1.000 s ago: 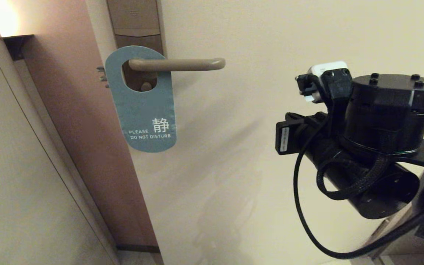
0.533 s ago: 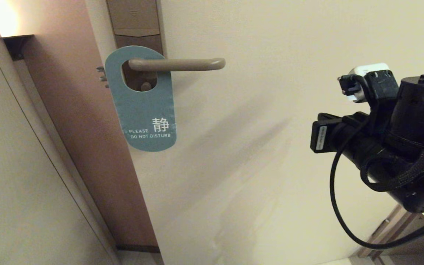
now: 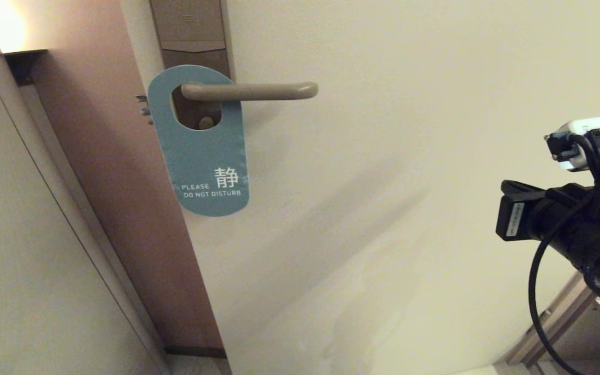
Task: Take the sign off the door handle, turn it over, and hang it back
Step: Take down the sign
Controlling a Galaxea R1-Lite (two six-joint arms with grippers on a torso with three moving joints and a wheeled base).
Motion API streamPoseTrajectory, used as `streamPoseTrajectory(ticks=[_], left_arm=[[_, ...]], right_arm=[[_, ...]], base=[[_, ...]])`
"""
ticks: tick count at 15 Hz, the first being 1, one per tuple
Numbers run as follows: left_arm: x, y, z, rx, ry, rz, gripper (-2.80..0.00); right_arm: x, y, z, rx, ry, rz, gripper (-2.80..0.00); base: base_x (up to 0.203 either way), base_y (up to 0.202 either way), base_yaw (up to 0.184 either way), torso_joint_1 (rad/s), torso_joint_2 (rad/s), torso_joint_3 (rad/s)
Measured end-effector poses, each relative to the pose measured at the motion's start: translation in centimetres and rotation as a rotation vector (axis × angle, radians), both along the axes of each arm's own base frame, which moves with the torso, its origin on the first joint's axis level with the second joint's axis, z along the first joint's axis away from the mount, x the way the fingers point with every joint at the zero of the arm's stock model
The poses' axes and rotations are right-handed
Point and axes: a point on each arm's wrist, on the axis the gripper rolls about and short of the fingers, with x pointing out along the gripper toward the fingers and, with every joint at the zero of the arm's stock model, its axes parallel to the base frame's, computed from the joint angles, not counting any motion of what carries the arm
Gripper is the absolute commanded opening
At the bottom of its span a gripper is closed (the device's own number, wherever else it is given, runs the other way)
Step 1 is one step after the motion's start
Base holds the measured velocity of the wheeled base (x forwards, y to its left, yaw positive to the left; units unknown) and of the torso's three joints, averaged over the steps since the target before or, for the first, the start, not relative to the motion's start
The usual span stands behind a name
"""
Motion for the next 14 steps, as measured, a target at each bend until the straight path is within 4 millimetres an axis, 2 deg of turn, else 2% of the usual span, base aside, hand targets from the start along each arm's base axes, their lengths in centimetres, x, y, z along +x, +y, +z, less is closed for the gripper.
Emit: streamPoseTrajectory(ticks=[5,11,14], left_arm=[[0.0,0.0,0.0,0.000,0.000,0.000,-2.80],[0.0,0.0,0.0,-0.001,0.000,0.000,-2.80],[0.0,0.0,0.0,0.000,0.000,0.000,-2.80]], right_arm=[[-2.3,-2.8,-1.6,0.010,0.029,0.035,-2.80],[-8.4,-5.6,-6.1,0.004,0.085,0.151,-2.80],[-10.8,-6.7,-8.4,0.025,0.083,0.208,-2.80]], base=[[0.000,0.000,0.000,0.000,0.00,0.000],[0.000,0.000,0.000,0.000,0.00,0.000],[0.000,0.000,0.000,0.000,0.00,0.000]])
